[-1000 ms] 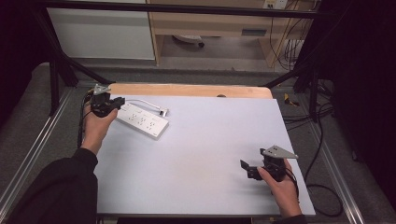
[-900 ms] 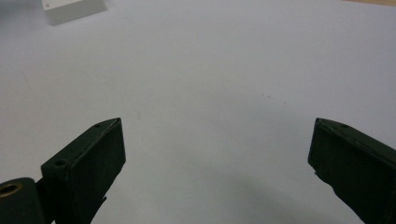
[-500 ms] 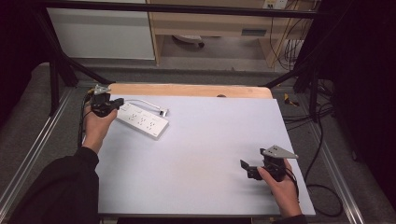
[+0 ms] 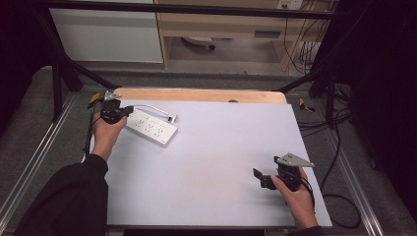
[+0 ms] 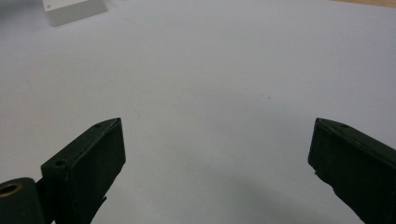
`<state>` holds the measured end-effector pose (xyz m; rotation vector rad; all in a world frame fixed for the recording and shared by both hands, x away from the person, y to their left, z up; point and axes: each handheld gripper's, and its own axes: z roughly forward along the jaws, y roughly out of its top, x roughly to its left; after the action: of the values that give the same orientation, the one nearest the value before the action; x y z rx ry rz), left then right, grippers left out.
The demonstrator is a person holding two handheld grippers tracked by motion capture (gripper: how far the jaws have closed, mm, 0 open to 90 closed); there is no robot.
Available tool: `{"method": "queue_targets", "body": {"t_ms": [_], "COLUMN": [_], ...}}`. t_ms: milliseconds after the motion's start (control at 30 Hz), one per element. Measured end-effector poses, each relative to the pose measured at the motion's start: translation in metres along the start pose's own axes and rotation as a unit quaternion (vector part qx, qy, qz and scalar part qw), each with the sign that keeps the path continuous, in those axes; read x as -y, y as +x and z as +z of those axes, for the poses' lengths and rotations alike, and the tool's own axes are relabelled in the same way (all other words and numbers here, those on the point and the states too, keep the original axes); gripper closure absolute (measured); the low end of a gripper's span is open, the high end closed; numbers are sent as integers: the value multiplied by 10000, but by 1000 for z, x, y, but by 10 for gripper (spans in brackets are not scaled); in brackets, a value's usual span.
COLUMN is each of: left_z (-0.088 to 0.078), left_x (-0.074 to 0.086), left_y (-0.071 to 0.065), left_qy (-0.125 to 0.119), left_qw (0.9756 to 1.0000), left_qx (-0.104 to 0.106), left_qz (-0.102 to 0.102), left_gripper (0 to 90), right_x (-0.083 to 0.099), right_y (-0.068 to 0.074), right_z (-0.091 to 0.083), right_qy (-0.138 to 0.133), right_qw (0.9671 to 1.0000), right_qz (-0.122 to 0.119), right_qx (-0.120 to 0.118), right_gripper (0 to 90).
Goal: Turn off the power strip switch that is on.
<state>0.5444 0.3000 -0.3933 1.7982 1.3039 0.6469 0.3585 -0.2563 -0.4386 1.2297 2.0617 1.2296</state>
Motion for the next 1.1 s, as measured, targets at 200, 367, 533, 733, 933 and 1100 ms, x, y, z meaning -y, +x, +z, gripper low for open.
{"method": "queue_targets", "body": {"t_ms": [200,367,533,733,933,1100], "left_z": [7,14,21,29,34,37], "left_x": [2,4,6,9,11,12], "left_y": [-4,-7,-10,-14,-18,-20], "left_qy": [13,66,100,152,216,244], "left_qw": [10000,9999,9998,9996,9994,9993], "left_qx": [67,111,194,219,273,289], "left_qz": [13,24,19,3,41,48], "left_gripper": [900,900,900,900,900,900], "right_x": [0,0,0,0,0,0], "right_y": [0,0,0,0,0,0], "right_z": [0,0,0,0,0,0], "right_qy": [-2,-2,19,1,4,0], "right_qw": [10000,10000,10000,10000,10000,10000], "right_qz": [6,4,-6,3,-2,2], "right_qx": [-4,-3,-12,-7,-8,-8], "right_gripper": [44,44,44,44,44,44]}}
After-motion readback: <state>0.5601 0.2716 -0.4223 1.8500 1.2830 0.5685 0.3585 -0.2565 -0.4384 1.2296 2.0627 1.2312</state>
